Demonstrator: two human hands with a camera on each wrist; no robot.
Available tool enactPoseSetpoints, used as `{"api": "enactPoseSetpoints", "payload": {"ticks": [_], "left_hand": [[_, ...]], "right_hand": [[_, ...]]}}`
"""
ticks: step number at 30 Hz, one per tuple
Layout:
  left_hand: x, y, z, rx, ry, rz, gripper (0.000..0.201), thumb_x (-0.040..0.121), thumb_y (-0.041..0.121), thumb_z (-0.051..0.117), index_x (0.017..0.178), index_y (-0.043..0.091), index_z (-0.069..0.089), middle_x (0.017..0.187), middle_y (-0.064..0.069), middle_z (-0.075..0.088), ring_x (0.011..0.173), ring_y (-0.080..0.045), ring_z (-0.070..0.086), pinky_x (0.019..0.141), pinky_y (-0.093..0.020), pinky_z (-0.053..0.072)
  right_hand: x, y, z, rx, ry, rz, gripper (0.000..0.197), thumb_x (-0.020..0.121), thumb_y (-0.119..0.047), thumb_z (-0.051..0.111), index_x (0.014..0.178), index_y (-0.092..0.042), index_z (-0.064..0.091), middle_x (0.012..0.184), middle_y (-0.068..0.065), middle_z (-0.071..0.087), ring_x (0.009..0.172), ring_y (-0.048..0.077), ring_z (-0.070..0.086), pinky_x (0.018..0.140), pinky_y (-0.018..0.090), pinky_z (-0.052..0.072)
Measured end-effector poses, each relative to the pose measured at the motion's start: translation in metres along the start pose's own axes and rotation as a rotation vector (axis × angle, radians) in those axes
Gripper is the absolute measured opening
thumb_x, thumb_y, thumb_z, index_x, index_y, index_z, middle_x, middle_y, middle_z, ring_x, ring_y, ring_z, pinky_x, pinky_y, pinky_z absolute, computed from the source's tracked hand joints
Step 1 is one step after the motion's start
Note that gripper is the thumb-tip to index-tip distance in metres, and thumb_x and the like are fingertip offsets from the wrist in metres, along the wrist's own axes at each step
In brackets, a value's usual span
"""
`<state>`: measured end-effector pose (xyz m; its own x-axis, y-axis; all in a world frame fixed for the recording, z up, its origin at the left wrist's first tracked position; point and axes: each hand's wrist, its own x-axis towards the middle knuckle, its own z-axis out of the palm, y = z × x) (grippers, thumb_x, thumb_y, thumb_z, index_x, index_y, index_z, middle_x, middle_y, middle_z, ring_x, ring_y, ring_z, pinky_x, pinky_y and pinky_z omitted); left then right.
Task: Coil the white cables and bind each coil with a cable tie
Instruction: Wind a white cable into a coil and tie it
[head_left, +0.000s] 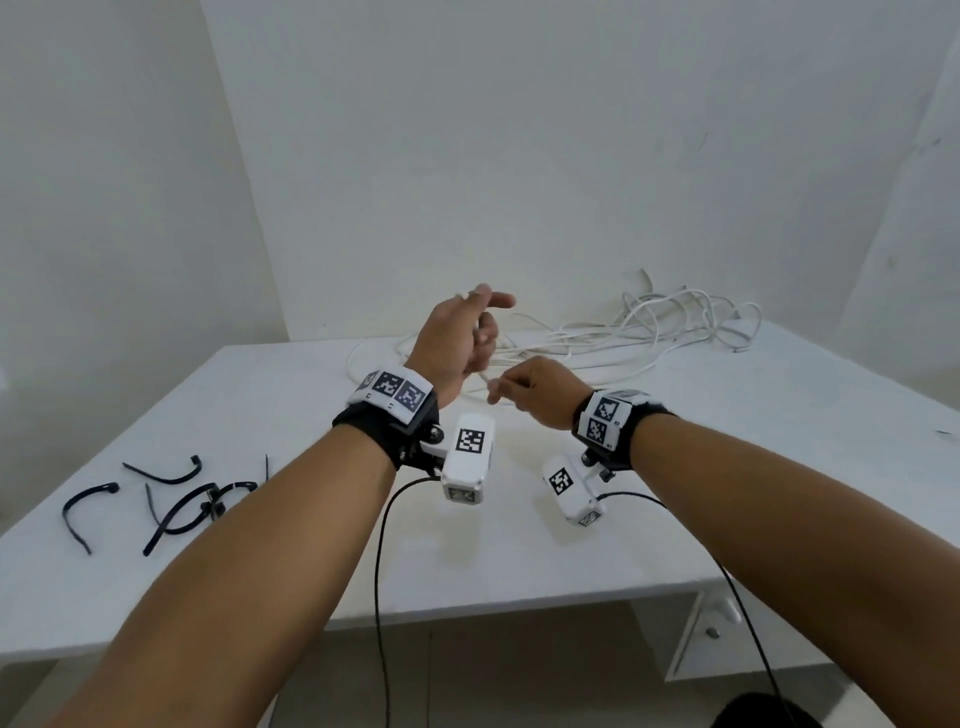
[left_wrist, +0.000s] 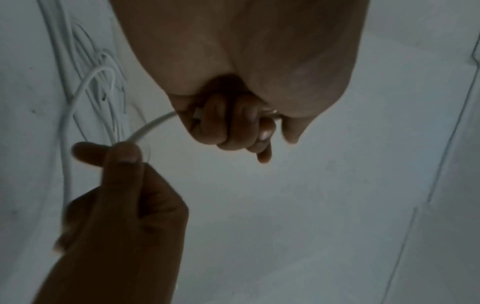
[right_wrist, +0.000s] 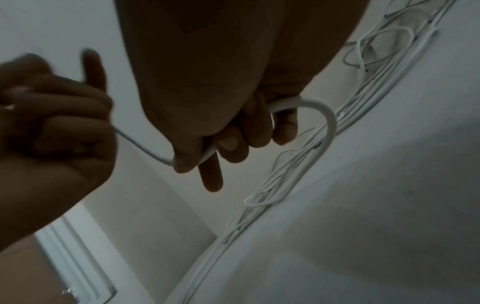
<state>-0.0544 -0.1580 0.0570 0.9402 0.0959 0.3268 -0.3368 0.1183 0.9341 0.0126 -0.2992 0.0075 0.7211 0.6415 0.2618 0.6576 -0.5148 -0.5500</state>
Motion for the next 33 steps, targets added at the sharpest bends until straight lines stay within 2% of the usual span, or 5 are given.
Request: {"api": "enactPoseSetpoints", "payload": {"ticks": [5, 10, 14, 25, 33], "left_hand": [[0.013, -0.015, -0.008, 0.252, 0.161, 0.088, 0.029, 0.102, 0.018, 0.043, 0.085, 0.005, 0.063, 0.061, 0.002, 0.049, 0.047, -0.010, 0.037, 0.048, -0.022, 0.029], [0.009, -0.024, -0.018, 0.775, 0.075, 0.039, 0.041, 0.105, 0.031, 0.037, 0.070, 0.013, 0.048, 0.061, 0.001, 0.046, 0.055, -0.014, 0.043, 0.057, -0.023, 0.038], [0.008, -0.035, -0.036, 0.900, -0.014, -0.090, 0.041, 0.103, 0.038, 0.038, 0.069, 0.017, 0.045, 0.065, 0.003, 0.048, 0.061, -0.018, 0.044, 0.069, -0.033, 0.040], [-0.003, -0.032, -0.049, 0.930, -0.230, -0.180, 0.049, 0.099, 0.037, 0.034, 0.055, 0.016, 0.038, 0.043, 0.004, 0.042, 0.039, -0.014, 0.035, 0.054, -0.029, 0.033], [-0.024, -0.037, -0.058, 0.499, -0.237, -0.308, 0.056, 0.104, 0.050, 0.028, 0.055, 0.021, 0.027, 0.051, 0.004, 0.020, 0.047, -0.013, 0.013, 0.048, -0.025, 0.010]], "right_hand": [[-0.015, -0.009, 0.012, -0.049, -0.103, -0.068, 0.052, 0.100, -0.039, 0.051, 0.050, -0.052, 0.057, 0.056, -0.006, 0.049, 0.050, 0.011, 0.041, 0.053, 0.024, 0.037], [-0.018, -0.011, 0.008, -0.132, -0.140, -0.087, 0.028, 0.097, -0.036, 0.056, 0.086, -0.016, 0.073, 0.058, -0.010, 0.052, 0.052, 0.005, 0.045, 0.056, 0.022, 0.036], [-0.022, -0.013, -0.002, -0.187, -0.143, -0.171, 0.017, 0.095, -0.031, 0.059, 0.086, -0.020, 0.071, 0.060, -0.014, 0.053, 0.056, 0.002, 0.049, 0.057, 0.018, 0.035], [-0.007, -0.034, -0.058, -0.308, -0.006, -0.280, 0.009, 0.083, -0.029, 0.070, 0.080, -0.021, 0.074, 0.063, -0.012, 0.062, 0.060, 0.006, 0.056, 0.059, 0.025, 0.047], [0.005, -0.019, -0.099, -0.138, 0.110, -0.192, 0.007, 0.080, -0.032, 0.078, 0.079, -0.025, 0.076, 0.071, -0.002, 0.071, 0.065, 0.014, 0.061, 0.064, 0.025, 0.047]]}}
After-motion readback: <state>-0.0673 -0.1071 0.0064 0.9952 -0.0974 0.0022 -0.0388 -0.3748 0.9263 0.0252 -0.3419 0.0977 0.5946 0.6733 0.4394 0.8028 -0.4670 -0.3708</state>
